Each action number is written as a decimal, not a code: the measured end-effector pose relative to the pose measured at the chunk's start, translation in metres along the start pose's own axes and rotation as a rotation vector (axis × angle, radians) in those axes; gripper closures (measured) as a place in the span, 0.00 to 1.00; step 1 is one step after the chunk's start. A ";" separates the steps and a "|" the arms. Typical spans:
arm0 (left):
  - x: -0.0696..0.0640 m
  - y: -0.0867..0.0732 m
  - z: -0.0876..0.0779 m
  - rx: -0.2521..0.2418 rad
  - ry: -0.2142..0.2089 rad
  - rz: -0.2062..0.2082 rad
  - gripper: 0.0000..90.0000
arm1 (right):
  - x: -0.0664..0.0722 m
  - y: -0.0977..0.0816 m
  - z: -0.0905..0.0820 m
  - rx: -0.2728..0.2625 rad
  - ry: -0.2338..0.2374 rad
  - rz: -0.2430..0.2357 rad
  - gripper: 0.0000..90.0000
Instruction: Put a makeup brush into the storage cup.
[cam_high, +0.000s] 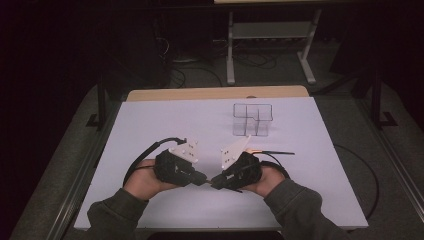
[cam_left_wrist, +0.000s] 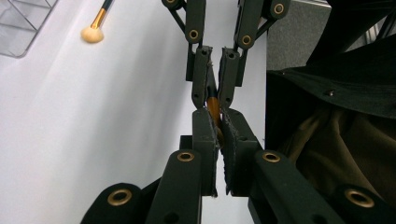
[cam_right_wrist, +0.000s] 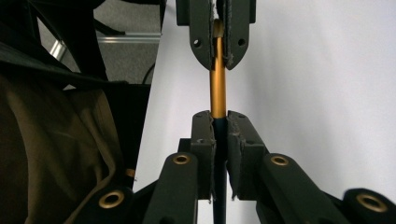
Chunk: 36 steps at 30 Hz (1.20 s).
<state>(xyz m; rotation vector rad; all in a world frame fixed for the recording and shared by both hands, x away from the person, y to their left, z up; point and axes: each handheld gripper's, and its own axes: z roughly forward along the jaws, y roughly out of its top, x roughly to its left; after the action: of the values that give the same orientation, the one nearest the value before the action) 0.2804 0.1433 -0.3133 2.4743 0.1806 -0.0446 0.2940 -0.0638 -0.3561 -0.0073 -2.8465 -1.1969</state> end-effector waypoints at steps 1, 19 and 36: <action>-0.001 0.001 -0.001 0.003 0.002 -0.001 0.94 | 0.001 0.001 0.000 0.002 0.000 -0.001 0.88; 0.003 -0.012 -0.019 -0.059 0.093 -0.055 0.75 | -0.017 -0.002 -0.014 -0.061 0.002 0.051 0.92; 0.003 -0.060 -0.024 -0.114 0.132 -0.161 0.68 | -0.049 -0.015 -0.054 -0.168 -0.096 0.167 0.92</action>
<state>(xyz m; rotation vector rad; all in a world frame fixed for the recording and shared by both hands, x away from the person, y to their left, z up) 0.2748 0.2050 -0.3312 2.3445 0.4268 0.0597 0.3448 -0.1124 -0.3312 -0.3113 -2.7471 -1.4297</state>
